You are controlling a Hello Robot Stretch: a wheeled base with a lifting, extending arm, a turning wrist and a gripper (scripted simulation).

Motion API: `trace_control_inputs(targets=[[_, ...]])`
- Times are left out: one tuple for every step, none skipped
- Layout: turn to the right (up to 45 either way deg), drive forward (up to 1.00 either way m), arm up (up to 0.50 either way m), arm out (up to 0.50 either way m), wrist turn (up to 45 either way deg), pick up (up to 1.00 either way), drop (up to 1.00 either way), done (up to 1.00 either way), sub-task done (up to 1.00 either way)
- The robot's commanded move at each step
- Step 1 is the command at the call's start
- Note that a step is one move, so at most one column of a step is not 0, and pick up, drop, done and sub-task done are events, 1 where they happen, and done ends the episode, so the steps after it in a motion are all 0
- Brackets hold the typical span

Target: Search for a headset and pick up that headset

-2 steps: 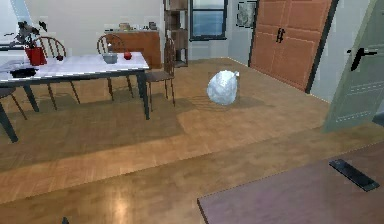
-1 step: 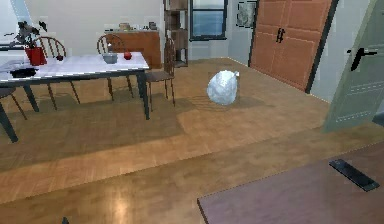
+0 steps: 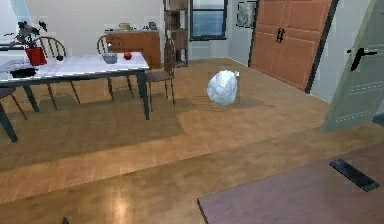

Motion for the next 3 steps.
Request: trace_control_inputs(targets=[[0.0, 0.00, 0.00, 0.00, 36.0, 0.00, 0.00, 0.00, 0.00], [0.0, 0.00, -0.26, 0.00, 0.0, 0.00, 0.00, 0.00, 0.00], [0.0, 0.00, 0.00, 0.00, 0.0, 1.00, 0.00, 0.00, 0.00]])
